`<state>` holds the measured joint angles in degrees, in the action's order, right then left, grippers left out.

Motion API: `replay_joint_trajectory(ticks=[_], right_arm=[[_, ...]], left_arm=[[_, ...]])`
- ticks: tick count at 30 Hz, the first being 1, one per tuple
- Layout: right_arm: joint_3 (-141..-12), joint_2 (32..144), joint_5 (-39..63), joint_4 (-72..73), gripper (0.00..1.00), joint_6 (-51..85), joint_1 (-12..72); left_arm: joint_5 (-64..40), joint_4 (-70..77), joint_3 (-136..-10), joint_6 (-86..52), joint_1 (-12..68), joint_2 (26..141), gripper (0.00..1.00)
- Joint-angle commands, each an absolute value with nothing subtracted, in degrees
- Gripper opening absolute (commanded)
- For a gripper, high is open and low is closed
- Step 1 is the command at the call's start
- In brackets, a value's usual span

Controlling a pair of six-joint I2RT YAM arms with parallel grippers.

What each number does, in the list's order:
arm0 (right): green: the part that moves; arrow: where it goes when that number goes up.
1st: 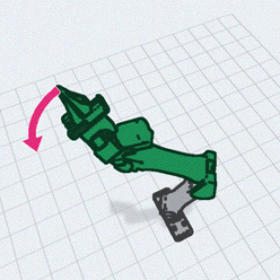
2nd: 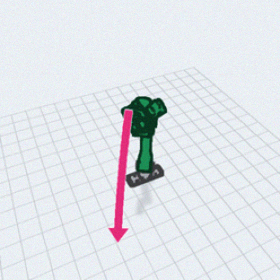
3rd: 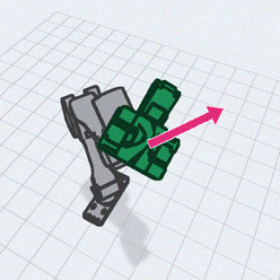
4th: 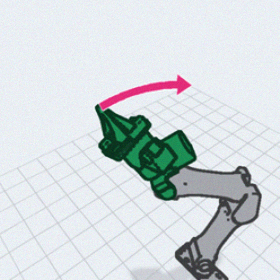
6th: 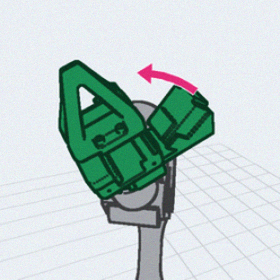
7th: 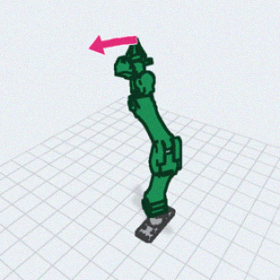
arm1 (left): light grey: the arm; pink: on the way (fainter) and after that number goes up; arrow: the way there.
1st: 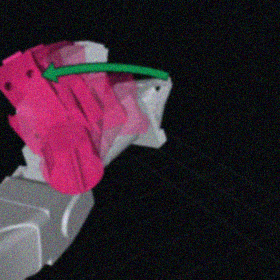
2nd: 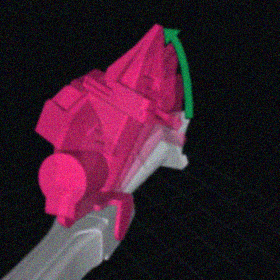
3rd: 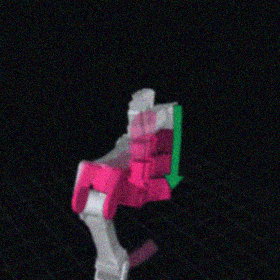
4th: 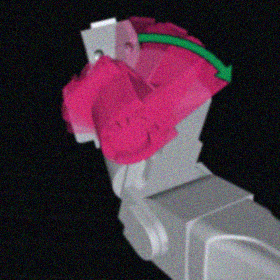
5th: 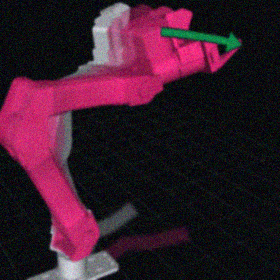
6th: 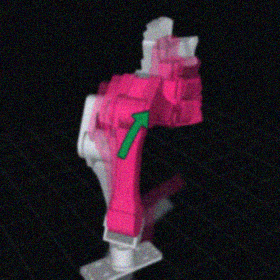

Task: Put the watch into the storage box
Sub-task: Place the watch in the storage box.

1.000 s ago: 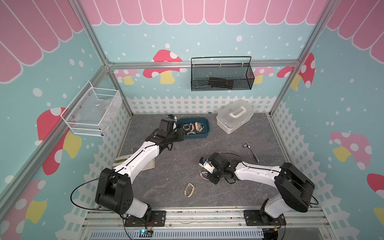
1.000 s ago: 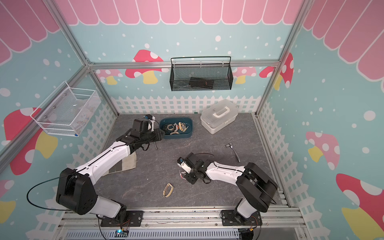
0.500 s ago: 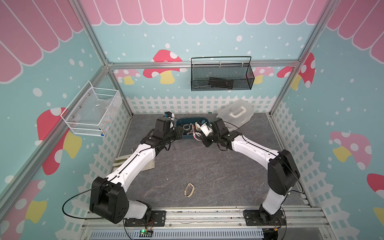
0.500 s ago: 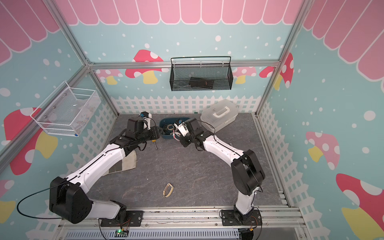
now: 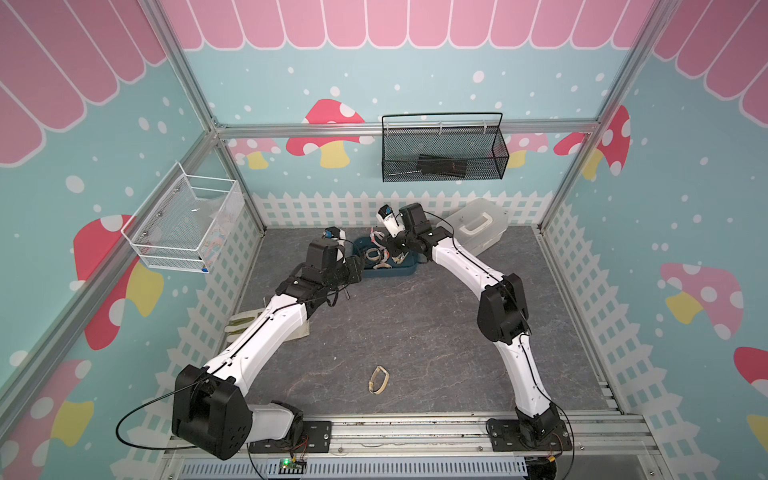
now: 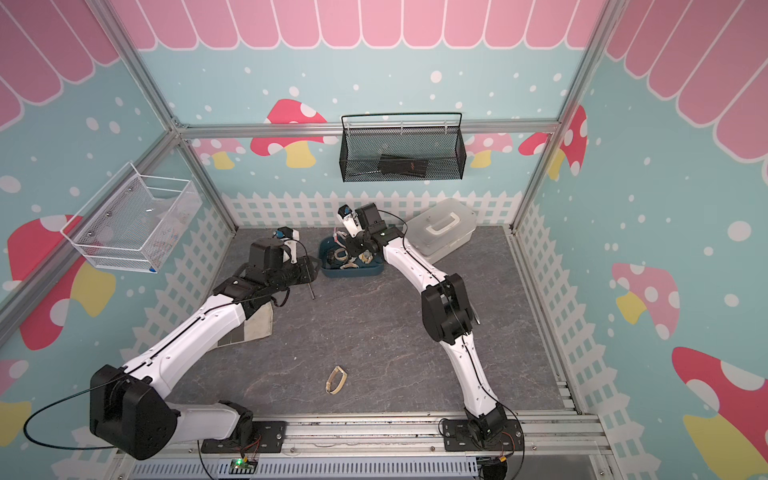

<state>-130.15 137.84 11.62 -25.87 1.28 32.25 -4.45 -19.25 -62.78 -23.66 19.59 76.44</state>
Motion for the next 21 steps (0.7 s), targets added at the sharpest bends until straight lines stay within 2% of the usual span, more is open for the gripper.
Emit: replay_joint_trajectory(ticks=[1, 11, 21], right_arm=[[-137.36, 143.50, 11.37, -30.11, 0.00, 1.14, 31.90], [-145.81, 152.04, 9.57, -31.11, 0.00, 2.74, 31.46], [-145.85, 152.26, 9.24, -31.97, 0.10, 1.81, 31.35]], left_arm=[[-3.40, -19.60, -62.34, -21.90, 19.40, 74.80, 0.43], [-3.65, -19.59, -62.41, -21.36, 19.36, 74.88, 0.43], [-3.72, -19.67, -62.50, -21.31, 19.34, 74.72, 0.43]])
